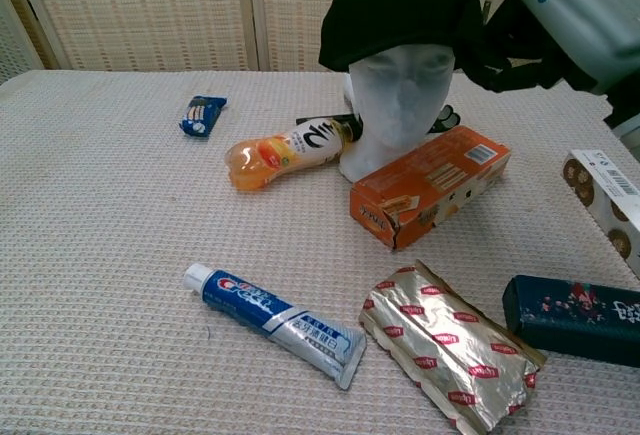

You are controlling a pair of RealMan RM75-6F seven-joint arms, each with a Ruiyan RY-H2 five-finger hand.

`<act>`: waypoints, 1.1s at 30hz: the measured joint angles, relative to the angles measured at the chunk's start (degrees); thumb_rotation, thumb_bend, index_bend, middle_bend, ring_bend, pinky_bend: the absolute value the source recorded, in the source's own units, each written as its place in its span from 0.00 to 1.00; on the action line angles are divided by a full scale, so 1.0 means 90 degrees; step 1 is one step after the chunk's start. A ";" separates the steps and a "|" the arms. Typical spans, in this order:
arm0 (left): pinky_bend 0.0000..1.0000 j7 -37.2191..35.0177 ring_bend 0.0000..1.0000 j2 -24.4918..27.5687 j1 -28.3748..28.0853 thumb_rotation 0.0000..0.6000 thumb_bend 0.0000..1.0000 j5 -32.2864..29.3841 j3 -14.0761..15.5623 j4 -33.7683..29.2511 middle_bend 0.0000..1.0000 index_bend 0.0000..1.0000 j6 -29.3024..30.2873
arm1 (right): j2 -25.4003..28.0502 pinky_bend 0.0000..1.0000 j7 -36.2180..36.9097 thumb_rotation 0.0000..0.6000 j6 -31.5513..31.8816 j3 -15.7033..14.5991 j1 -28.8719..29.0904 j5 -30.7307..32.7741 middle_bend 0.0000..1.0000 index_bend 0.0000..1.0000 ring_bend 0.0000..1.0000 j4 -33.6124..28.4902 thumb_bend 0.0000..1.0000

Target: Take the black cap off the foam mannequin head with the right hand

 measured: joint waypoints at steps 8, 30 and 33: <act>0.19 0.0097 0.19 0.0018 -0.0022 1.00 0.07 0.0005 0.0004 -0.0067 0.20 0.25 -0.0036 | 0.0138 1.00 -0.0104 1.00 -0.0123 0.0524 0.0386 0.0350 1.00 0.83 1.00 -0.0208 1.00; 0.19 0.0301 0.19 -0.0028 -0.0124 1.00 0.07 -0.0035 -0.0008 -0.0130 0.20 0.25 -0.0188 | 0.0859 1.00 -0.0196 1.00 -0.0692 0.1055 0.0991 0.1060 1.00 0.83 1.00 0.0528 1.00; 0.19 0.0303 0.19 -0.0039 -0.0139 1.00 0.07 -0.0032 -0.0010 -0.0131 0.20 0.25 -0.0200 | 0.1197 1.00 -0.0185 1.00 -0.0668 0.0906 0.0819 0.1014 1.00 0.83 1.00 0.0297 1.00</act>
